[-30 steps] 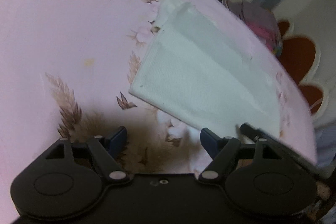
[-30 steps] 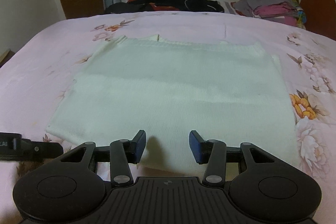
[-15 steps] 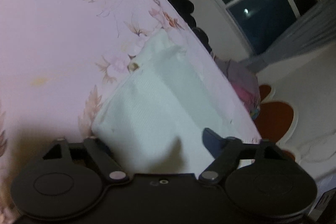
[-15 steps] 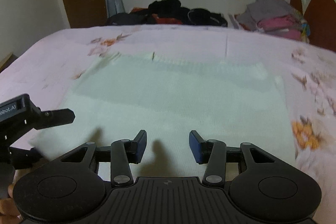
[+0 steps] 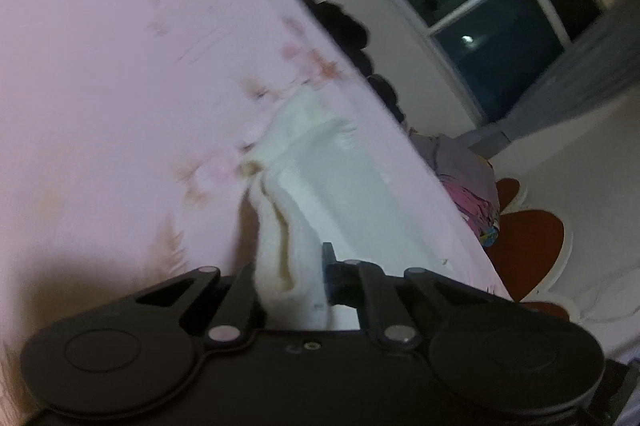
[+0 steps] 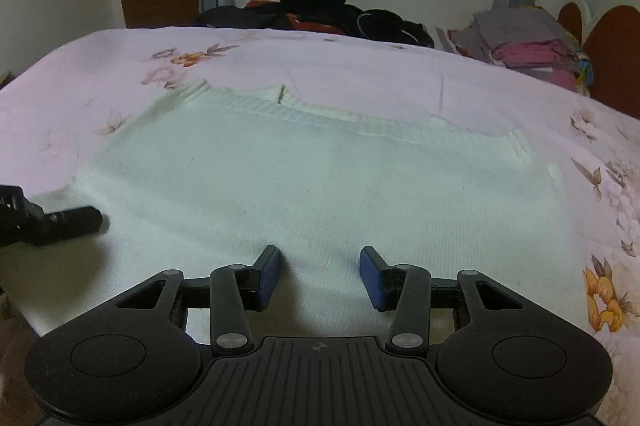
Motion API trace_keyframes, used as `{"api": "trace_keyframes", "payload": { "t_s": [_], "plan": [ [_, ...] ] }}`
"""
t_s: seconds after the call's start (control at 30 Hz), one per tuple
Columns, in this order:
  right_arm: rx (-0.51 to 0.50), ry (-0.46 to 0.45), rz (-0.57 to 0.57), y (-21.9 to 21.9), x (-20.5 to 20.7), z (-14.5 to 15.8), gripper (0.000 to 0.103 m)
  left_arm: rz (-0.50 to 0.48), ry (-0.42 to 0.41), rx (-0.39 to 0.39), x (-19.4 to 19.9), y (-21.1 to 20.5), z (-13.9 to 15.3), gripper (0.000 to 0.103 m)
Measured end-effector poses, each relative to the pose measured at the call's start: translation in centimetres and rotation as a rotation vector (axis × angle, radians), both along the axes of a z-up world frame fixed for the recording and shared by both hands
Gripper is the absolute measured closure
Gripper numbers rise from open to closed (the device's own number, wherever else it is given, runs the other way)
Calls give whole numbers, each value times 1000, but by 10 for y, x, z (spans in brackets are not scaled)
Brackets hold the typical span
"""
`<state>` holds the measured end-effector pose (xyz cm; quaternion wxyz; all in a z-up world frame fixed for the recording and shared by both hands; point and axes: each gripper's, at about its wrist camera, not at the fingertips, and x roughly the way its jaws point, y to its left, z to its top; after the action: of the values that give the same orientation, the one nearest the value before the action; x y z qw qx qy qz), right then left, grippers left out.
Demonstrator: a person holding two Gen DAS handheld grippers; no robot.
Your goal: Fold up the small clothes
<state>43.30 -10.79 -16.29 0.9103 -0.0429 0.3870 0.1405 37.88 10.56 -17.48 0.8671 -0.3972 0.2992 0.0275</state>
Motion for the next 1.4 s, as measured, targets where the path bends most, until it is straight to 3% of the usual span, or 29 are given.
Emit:
{"api": "trace_keyframes", "payload": {
  "t_s": [0.13,0.33,0.5,0.67,0.77,0.8,0.87,0.9,0.93,1.0,1.1,1.4],
  "plan": [
    [50,3,-3,-9,-1,3,58,-76,-64,144,4,-24,33,96],
    [170,-19,-86,-57,-15,27,58,-287,-167,321,18,-99,72,96],
    [204,-36,-206,-125,-35,43,58,-485,-186,388,25,-175,68,96],
    [207,-34,-315,-186,-56,47,58,-669,-124,492,20,-247,33,96],
    [222,-29,-336,-206,-63,50,57,-729,-85,559,13,-270,14,86],
    [237,-27,-336,-210,-64,50,57,-739,-92,565,13,-272,12,77],
    [272,-27,-316,-213,-64,54,57,-777,-96,542,4,-274,16,53],
    [295,-22,-303,-213,-64,55,57,-801,-96,530,1,-275,18,34],
    [324,-12,-289,-213,-62,56,58,-829,-104,523,-8,-273,19,29],
    [375,10,-259,-209,-55,54,58,-871,-124,539,-20,-271,25,29],
    [417,51,-222,-198,-37,49,58,-844,-132,561,-34,-247,35,29],
    [438,97,-222,-181,4,24,58,-556,-69,568,-19,-167,57,29]
  ]
}}
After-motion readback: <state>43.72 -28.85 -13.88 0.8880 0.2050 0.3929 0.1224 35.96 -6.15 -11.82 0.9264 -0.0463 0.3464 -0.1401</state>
